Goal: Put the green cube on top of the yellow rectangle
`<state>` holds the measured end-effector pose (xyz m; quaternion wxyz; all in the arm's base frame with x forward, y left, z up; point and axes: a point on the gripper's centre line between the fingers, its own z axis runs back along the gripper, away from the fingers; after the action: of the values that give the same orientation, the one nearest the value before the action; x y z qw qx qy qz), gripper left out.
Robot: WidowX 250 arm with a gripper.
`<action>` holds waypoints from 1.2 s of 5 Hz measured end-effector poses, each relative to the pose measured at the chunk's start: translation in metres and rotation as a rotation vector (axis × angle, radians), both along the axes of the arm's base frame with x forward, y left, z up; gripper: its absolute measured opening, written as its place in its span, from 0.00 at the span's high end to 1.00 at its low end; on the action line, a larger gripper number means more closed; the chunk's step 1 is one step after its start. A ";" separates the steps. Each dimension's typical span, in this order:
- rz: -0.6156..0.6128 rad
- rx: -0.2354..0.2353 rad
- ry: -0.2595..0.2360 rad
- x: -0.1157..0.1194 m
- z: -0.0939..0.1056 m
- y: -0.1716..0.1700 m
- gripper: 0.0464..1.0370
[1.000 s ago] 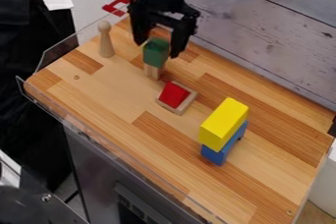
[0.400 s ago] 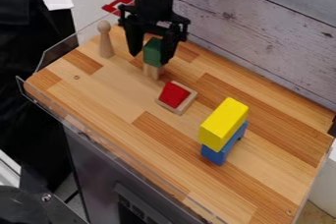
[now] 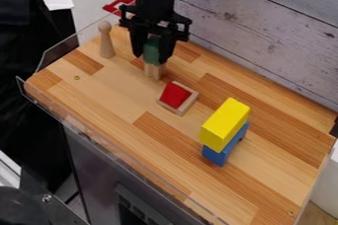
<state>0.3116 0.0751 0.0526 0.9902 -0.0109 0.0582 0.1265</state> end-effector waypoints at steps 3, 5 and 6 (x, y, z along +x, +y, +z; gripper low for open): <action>-0.152 0.009 -0.046 -0.031 0.074 -0.059 0.47; -0.240 -0.040 0.013 -0.063 0.057 -0.107 0.47; -0.299 -0.045 0.000 -0.067 0.057 -0.129 0.47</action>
<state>0.2449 -0.0536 0.1099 0.9975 -0.0243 0.0622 -0.0239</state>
